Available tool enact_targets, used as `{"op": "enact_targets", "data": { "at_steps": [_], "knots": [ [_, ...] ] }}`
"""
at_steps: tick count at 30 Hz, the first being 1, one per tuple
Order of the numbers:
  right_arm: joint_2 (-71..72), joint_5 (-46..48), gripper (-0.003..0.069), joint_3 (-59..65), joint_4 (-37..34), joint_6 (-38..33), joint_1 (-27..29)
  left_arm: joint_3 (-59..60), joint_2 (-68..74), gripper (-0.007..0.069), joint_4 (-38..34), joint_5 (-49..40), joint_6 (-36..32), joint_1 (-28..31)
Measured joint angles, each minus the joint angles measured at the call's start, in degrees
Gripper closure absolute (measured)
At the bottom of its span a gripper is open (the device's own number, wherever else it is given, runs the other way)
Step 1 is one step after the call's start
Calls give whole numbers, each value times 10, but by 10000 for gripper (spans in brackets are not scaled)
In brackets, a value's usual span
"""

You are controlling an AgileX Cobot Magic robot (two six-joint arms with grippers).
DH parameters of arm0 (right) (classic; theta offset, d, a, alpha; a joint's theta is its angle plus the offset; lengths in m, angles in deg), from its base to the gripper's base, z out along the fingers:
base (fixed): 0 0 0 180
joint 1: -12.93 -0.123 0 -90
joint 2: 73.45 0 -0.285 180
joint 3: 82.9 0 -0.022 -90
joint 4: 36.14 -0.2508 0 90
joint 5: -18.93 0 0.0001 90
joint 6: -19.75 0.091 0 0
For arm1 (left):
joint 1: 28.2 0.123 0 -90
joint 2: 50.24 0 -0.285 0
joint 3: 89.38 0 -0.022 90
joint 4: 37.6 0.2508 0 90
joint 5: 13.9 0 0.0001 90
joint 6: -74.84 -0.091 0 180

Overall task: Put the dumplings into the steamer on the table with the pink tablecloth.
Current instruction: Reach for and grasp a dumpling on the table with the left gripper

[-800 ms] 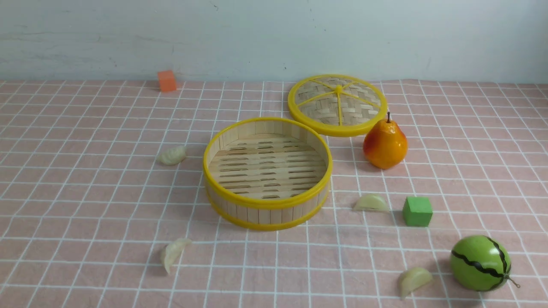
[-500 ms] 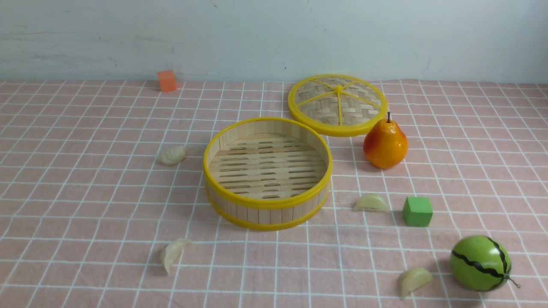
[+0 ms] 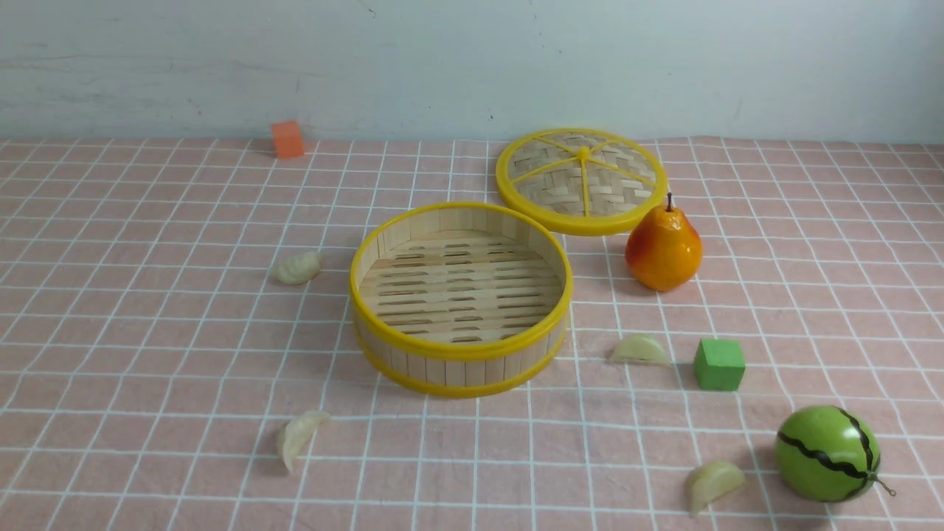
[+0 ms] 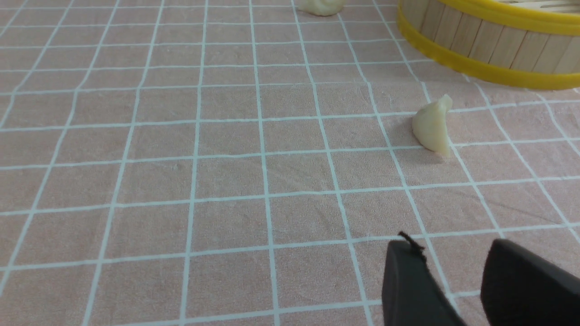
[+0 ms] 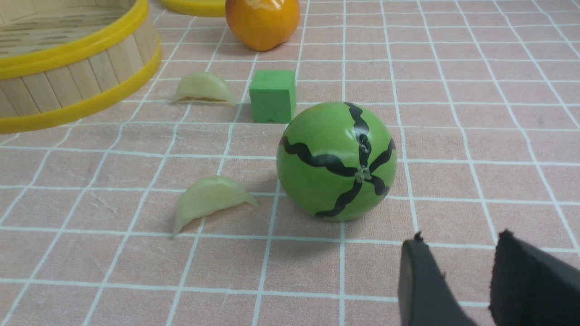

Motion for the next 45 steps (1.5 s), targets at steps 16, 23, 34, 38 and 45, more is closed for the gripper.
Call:
{"op": "enact_targets", "data": {
  "at_steps": [16,23,34,38,45],
  "knots": [
    [0,-16,420,1,-3,0,0,0,0,386,-2,102,-2,0],
    [0,-184,420,6,0,0,0,0,0,386,-2,291,-3,0],
    [0,-455,423,6,-10,122,0,0,0,389,-70,422,219,0],
    [0,-444,476,-3,-14,144,0,-19,0,454,-80,395,272,0],
    [-94,-380,675,-115,-10,93,0,-159,143,638,-79,313,242,0]
  ]
}}
